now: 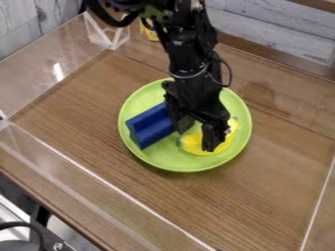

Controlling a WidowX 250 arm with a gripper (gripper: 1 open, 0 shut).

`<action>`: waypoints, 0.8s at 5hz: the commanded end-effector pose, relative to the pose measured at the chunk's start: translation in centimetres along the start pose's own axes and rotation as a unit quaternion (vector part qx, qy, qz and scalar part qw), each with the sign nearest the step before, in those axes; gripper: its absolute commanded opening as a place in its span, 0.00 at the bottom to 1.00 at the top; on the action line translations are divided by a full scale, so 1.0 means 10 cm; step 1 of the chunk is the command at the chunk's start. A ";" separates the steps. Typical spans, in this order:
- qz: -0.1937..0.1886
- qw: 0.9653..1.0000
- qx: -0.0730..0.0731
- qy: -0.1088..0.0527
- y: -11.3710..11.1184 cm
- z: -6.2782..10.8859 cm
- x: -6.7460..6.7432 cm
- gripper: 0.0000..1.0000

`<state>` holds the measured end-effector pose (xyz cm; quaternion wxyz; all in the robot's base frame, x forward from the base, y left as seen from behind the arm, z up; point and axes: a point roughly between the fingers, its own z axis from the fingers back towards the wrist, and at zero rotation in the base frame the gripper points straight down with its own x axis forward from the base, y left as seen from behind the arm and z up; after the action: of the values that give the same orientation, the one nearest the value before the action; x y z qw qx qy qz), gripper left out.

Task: Remove the banana from inside the green plate and put it on the table

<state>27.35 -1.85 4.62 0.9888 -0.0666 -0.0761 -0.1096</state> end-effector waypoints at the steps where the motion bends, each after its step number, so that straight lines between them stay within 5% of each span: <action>1: 0.000 1.000 0.002 -0.013 0.01 0.05 0.05 1.00; 3: 0.002 1.000 0.002 -0.015 0.01 0.00 0.06 1.00; 4: 0.001 1.000 0.001 -0.018 0.00 -0.04 0.07 0.00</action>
<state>27.55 -1.95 3.62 0.9889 -0.0687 -0.0792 -0.1056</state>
